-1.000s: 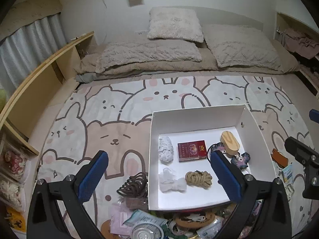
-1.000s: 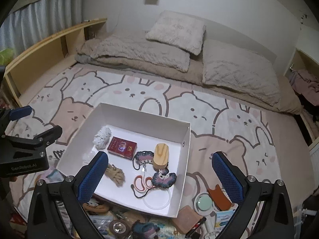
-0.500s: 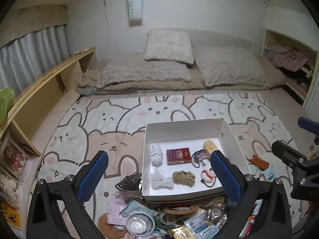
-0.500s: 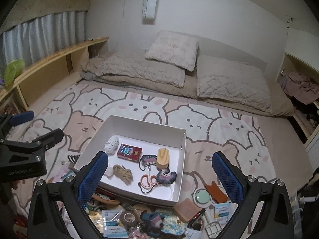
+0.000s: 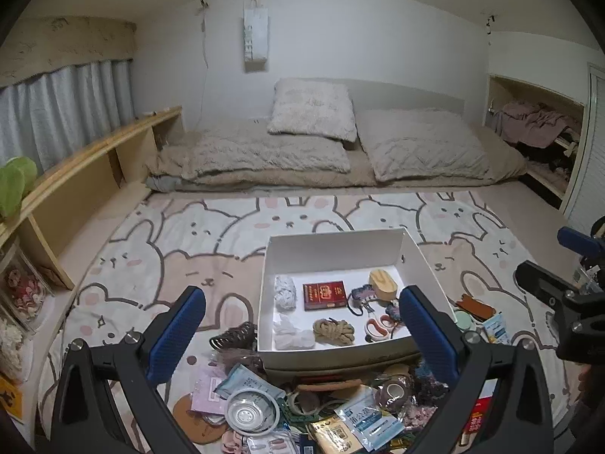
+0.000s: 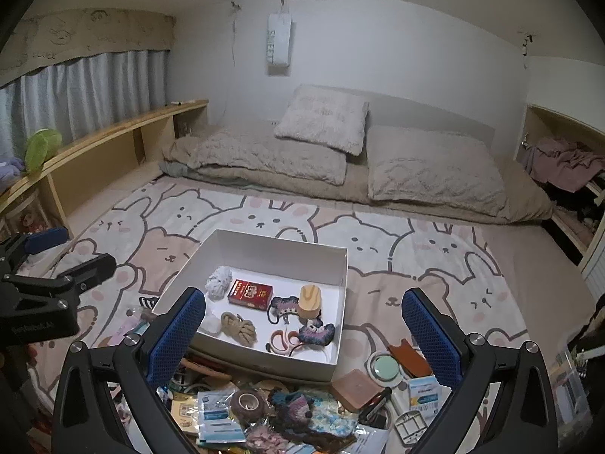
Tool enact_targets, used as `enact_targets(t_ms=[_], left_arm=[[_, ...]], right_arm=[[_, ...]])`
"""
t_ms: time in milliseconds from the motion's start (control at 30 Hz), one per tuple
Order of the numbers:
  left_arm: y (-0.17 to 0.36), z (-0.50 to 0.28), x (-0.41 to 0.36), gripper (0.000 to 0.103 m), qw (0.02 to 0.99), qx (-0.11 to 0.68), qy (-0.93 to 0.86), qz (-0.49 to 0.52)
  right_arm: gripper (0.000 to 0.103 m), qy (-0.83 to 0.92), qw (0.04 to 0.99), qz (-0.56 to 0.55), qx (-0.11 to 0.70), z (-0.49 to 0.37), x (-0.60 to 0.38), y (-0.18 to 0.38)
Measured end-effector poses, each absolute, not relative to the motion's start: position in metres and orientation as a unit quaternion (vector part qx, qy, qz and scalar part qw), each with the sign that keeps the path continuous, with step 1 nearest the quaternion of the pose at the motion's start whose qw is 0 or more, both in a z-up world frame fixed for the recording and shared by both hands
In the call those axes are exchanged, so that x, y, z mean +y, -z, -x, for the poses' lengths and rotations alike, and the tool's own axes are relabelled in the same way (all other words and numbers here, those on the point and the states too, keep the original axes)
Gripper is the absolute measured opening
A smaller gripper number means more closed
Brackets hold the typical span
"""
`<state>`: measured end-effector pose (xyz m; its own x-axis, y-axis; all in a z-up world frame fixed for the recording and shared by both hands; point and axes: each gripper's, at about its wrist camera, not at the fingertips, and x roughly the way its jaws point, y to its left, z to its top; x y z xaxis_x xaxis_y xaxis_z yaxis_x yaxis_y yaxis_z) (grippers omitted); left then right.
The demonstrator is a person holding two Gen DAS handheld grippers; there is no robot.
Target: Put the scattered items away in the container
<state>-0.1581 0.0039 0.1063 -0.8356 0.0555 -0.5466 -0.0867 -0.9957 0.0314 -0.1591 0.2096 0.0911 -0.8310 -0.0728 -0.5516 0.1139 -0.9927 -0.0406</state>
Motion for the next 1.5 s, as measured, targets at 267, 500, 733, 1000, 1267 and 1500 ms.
enact_targets(t_ms=[267,500,733,1000,1267,1500], left_arm=[[-0.096,0.135,0.012,0.103,0.056,0.026,-0.962,0.265],[-0.085,0.114,0.012,0.103,0.06,0.026,-0.967,0.246],[-0.081,0.088,0.004,0.103,0.053,0.027,-0.975,0.215],[-0.077,0.045,-0.004,0.103,0.055,0.031,-0.981,0.182],[-0.064,0.012,-0.012,0.103,0.064,0.021,-0.982,0.178],[-0.059,-0.012,-0.018,0.103,0.052,0.031,-0.982,0.177]], right_arm=[[0.103,0.964,0.049,-0.261,0.013,0.138,0.224,-0.077],[0.103,0.973,0.048,-0.221,0.036,0.112,0.222,-0.068],[0.103,0.976,0.059,-0.203,0.043,0.084,0.217,-0.059],[0.103,0.982,0.067,-0.164,0.06,0.046,0.207,-0.06],[0.103,0.987,0.059,-0.138,0.057,0.016,0.21,-0.052],[0.103,0.988,0.056,-0.134,0.053,-0.005,0.216,-0.047]])
